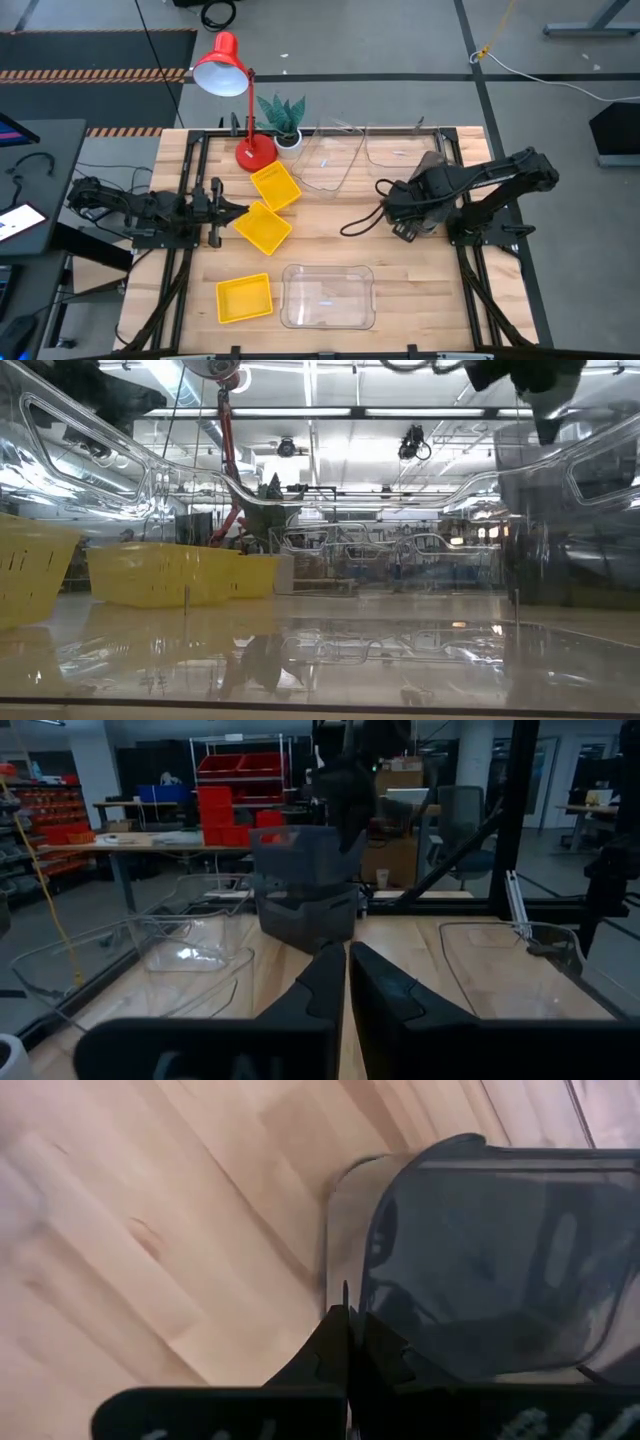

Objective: Stack baskets by color
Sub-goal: Stack the left black bin on the stacked black bins, then stack the bottom transparent bin on the top right transparent bin

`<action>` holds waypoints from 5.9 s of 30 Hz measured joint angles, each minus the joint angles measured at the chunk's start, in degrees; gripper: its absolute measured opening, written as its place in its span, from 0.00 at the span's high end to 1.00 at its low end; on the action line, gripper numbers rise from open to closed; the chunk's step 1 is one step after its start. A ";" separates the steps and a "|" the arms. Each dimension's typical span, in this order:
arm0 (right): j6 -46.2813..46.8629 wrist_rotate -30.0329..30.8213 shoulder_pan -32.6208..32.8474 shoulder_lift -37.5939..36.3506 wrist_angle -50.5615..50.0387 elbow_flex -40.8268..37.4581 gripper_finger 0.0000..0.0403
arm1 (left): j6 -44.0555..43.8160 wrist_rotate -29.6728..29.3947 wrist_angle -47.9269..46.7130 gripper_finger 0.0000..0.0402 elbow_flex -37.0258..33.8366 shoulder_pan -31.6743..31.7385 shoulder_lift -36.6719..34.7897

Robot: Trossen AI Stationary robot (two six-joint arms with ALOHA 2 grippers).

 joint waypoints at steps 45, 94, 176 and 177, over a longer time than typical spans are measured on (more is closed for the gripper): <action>-0.44 -7.89 -4.20 0.90 17.05 -14.07 0.99 | -1.56 0.00 2.54 0.93 0.02 0.00 0.02; -9.85 -9.14 -12.19 -8.00 18.09 -25.48 0.90 | -1.57 0.02 2.56 0.92 0.04 -0.01 0.00; -17.65 -6.63 -19.43 -10.30 25.56 -27.33 1.00 | -4.18 0.07 1.36 0.93 0.04 -0.07 0.02; -17.32 -6.41 -19.14 -10.30 24.81 -26.10 1.00 | -4.20 0.07 1.36 0.93 0.04 -0.07 0.02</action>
